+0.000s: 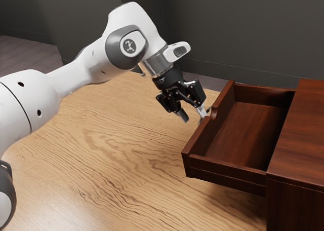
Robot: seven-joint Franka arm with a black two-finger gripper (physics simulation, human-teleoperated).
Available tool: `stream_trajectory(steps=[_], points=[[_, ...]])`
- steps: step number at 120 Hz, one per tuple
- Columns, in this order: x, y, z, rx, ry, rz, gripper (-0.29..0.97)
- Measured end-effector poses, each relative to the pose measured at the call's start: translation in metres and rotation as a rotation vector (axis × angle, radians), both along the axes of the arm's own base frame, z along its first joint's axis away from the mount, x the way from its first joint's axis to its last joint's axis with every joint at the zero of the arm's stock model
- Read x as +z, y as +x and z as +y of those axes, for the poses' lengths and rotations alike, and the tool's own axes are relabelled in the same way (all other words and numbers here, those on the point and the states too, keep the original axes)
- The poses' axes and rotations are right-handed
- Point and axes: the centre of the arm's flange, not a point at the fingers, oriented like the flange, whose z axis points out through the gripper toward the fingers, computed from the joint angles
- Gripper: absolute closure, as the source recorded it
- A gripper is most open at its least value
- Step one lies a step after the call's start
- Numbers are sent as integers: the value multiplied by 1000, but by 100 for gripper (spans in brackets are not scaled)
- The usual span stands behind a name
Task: Pull the drawer handle with one arm to open the drawer
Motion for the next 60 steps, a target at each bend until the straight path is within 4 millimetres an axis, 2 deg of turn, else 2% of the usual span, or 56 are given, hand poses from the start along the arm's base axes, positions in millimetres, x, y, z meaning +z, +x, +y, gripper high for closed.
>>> stream_trajectory(steps=[60], points=[[3, -4, 15, 5, 9, 15, 27]])
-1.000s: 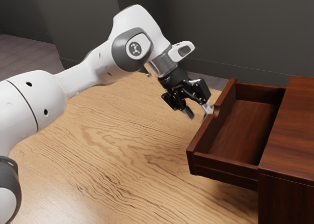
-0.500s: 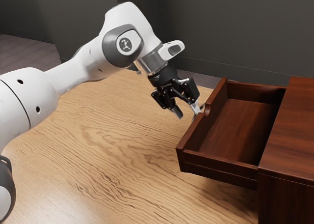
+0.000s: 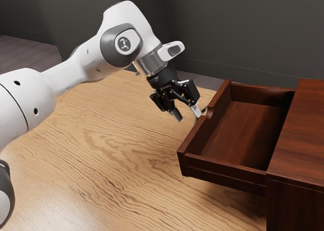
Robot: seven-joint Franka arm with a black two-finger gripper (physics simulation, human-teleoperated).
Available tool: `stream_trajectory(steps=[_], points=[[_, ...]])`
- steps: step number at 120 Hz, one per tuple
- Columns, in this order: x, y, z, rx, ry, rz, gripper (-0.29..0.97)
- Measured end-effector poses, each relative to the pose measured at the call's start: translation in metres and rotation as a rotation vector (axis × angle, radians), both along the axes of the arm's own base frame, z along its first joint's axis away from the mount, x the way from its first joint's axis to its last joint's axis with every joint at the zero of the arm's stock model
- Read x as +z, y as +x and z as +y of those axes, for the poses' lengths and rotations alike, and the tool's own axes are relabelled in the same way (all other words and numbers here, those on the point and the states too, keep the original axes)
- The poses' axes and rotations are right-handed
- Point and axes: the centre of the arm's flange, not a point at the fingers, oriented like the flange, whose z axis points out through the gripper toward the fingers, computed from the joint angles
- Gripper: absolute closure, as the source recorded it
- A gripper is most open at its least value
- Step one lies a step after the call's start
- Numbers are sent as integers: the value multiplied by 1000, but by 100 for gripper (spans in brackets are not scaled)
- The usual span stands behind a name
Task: Pull the drawer handle with one arm to open the drawer
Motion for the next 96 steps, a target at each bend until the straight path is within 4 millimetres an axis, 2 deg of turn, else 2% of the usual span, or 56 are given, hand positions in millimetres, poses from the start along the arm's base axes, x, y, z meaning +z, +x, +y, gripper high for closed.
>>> stream_trajectory(steps=[44, 59, 69, 79, 87, 96], points=[[10, -2, -4, -12, 10, -16, 17], [28, -11, -7, -16, 43, -39, 11], [62, -32, -5, -9, 109, -76, 9], [120, -73, -3, -11, 194, -131, 7], [161, -112, 14, 13, 246, -147, 6], [184, -145, 35, 41, 283, -131, 5]])
